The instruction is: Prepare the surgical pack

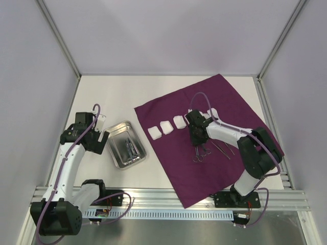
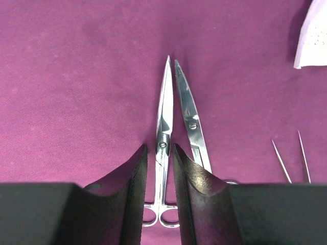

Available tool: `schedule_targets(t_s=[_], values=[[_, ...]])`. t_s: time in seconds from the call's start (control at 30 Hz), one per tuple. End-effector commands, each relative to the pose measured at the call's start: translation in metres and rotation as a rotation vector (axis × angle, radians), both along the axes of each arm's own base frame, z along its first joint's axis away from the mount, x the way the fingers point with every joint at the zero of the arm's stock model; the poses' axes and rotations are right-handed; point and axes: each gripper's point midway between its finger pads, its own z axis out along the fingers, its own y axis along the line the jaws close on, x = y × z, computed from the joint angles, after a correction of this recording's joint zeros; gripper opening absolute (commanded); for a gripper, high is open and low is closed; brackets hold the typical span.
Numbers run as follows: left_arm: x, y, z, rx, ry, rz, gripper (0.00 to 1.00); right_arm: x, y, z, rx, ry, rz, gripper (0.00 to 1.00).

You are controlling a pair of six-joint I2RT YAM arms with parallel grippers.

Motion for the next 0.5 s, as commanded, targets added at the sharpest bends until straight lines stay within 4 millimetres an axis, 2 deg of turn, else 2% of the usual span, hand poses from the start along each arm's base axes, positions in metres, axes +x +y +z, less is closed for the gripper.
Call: schedule_targets(t_s=[0.0, 0.03, 0.23, 0.47], values=[[0.007, 0.0, 0.011, -0.008, -0.034, 0.004, 1.0, 0.013, 0.0, -0.011, -0.025, -0.02, 0.007, 0.27], [0.008, 0.0, 0.01, -0.008, -0.034, 0.004, 1.0, 0.013, -0.001, -0.012, -0.027, -0.018, 0.007, 0.26], [0.008, 0.0, 0.012, -0.005, -0.04, 0.006, 1.0, 0.008, -0.005, -0.018, -0.045, -0.003, 0.019, 0.01], [0.009, 0.001, 0.011, -0.005, -0.037, 0.007, 1.0, 0.008, 0.003, 0.003, 0.018, -0.044, 0.051, 0.01]])
